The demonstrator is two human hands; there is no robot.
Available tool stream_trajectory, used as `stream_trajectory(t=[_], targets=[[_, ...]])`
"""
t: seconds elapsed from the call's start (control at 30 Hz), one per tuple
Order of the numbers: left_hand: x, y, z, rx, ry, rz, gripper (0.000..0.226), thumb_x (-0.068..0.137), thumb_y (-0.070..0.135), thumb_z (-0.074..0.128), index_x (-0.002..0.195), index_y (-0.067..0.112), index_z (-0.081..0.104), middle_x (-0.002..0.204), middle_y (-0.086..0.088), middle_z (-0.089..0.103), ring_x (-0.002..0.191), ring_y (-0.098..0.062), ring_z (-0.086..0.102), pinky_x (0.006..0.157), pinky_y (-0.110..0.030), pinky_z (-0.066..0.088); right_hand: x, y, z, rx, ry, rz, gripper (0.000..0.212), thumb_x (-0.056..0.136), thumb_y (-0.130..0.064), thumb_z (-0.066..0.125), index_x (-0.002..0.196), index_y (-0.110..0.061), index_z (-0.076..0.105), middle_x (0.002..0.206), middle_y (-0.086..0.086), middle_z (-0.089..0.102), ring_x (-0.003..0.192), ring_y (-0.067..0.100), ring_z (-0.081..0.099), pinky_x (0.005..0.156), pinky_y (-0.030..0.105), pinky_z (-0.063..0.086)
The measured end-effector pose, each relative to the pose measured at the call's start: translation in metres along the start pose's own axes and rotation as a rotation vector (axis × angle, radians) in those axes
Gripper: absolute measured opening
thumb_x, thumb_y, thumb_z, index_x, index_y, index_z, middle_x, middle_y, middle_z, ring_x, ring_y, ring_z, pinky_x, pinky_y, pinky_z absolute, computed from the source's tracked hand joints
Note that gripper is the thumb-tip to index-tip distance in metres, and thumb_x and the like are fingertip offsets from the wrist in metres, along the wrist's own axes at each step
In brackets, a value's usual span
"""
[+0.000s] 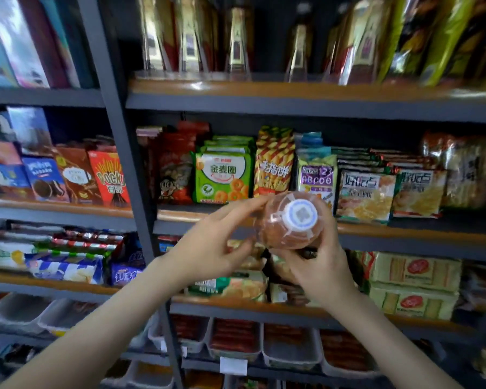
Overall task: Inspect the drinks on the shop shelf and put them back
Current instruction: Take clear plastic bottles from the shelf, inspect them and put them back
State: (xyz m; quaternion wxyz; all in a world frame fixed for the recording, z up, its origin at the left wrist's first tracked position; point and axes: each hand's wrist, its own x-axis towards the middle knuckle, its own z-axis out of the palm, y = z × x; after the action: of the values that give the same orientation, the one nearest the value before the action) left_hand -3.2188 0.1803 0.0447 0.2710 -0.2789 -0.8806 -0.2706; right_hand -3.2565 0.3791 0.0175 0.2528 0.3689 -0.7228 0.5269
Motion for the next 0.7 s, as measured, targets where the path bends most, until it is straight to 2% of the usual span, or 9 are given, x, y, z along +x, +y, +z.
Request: stream_trajectory(t=[0.07, 0.13, 0.2, 0.27, 0.33, 0.4, 0.47, 0.57, 0.7], targets=[[0.03, -0.018, -0.028, 0.199, 0.12, 0.058, 0.053, 0.092, 0.025, 0.051, 0.144, 0.021, 0.04, 0.14, 0.001, 0.051, 0.129, -0.014, 0.047, 0.104, -0.023, 0.04, 0.039, -0.01, -0.002, -0.016, 0.102, -0.05, 0.102, 0.066, -0.007, 0.084, 0.125, -0.068, 0.026, 0.128, -0.022, 0.047, 0.112, -0.026, 0.043, 0.087, -0.002, 0.038], [0.062, -0.035, -0.058, 0.32, 0.253, 0.084, 0.052, 0.092, 0.03, 0.047, 0.142, 0.016, 0.043, 0.136, -0.004, 0.053, 0.126, -0.015, 0.047, 0.104, -0.018, 0.035, 0.081, -0.021, -0.005, -0.035, 0.191, -0.099, 0.103, 0.061, -0.014, 0.087, 0.125, -0.065, 0.025, 0.124, -0.002, 0.054, 0.111, -0.017, 0.05, 0.087, -0.001, 0.039], [0.091, -0.049, -0.086, 0.428, 0.367, 0.096, 0.054, 0.092, 0.035, 0.043, 0.142, 0.013, 0.045, 0.137, -0.007, 0.051, 0.127, -0.018, 0.045, 0.105, -0.022, 0.036, 0.123, -0.026, -0.009, -0.016, 0.276, -0.126, 0.1, 0.058, -0.033, 0.09, 0.135, -0.042, 0.026, 0.126, 0.008, 0.057, 0.113, 0.005, 0.058, 0.091, 0.006, 0.043], [0.118, -0.062, -0.109, 0.487, 0.446, 0.121, 0.054, 0.092, 0.035, 0.041, 0.141, 0.012, 0.046, 0.14, -0.011, 0.049, 0.128, -0.023, 0.044, 0.105, -0.03, 0.035, 0.164, -0.03, -0.014, -0.019, 0.368, -0.162, 0.101, 0.06, -0.044, 0.087, 0.137, -0.017, 0.028, 0.127, 0.009, 0.056, 0.116, 0.015, 0.059, 0.096, 0.013, 0.044], [0.143, -0.074, -0.125, 0.53, 0.493, 0.162, 0.053, 0.092, 0.032, 0.041, 0.139, 0.009, 0.049, 0.14, -0.015, 0.048, 0.127, -0.028, 0.045, 0.104, -0.036, 0.037, 0.2, -0.034, -0.017, -0.082, 0.421, -0.203, 0.101, 0.061, -0.043, 0.087, 0.137, -0.025, 0.024, 0.133, 0.009, 0.05, 0.122, 0.017, 0.054, 0.101, 0.016, 0.042], [0.165, -0.086, -0.136, 0.572, 0.515, 0.178, 0.05, 0.092, 0.03, 0.044, 0.138, 0.008, 0.05, 0.139, -0.017, 0.047, 0.127, -0.032, 0.045, 0.104, -0.042, 0.039, 0.229, -0.036, -0.018, -0.164, 0.46, -0.187, 0.101, 0.062, -0.032, 0.087, 0.139, -0.021, 0.023, 0.136, 0.008, 0.045, 0.122, 0.011, 0.048, 0.098, 0.003, 0.036], [0.184, -0.097, -0.141, 0.616, 0.523, 0.177, 0.05, 0.091, 0.028, 0.05, 0.138, 0.01, 0.05, 0.141, -0.018, 0.046, 0.13, -0.035, 0.043, 0.106, -0.046, 0.039, 0.253, -0.035, -0.019, -0.239, 0.443, -0.146, 0.1, 0.067, -0.017, 0.086, 0.143, -0.013, 0.021, 0.134, 0.001, 0.041, 0.115, -0.005, 0.039, 0.088, -0.008, 0.027], [0.205, -0.108, -0.143, 0.68, 0.502, 0.158, 0.053, 0.09, 0.029, 0.054, 0.14, 0.013, 0.049, 0.144, -0.02, 0.043, 0.134, -0.037, 0.04, 0.112, -0.052, 0.032, 0.281, -0.027, -0.018, -0.34, 0.311, -0.074, 0.1, 0.074, -0.014, 0.082, 0.146, -0.02, 0.014, 0.133, -0.009, 0.034, 0.109, -0.015, 0.032, 0.08, -0.012, 0.025], [0.223, -0.118, -0.143, 0.758, 0.453, 0.089, 0.06, 0.09, 0.044, 0.039, 0.143, 0.017, 0.046, 0.15, -0.019, 0.038, 0.14, -0.037, 0.031, 0.115, -0.053, 0.02, 0.318, -0.015, -0.016, -0.458, 0.108, 0.09, 0.111, 0.077, -0.016, 0.08, 0.148, -0.033, -0.004, 0.145, 0.002, 0.039, 0.109, 0.007, 0.051, 0.085, 0.008, 0.037]])
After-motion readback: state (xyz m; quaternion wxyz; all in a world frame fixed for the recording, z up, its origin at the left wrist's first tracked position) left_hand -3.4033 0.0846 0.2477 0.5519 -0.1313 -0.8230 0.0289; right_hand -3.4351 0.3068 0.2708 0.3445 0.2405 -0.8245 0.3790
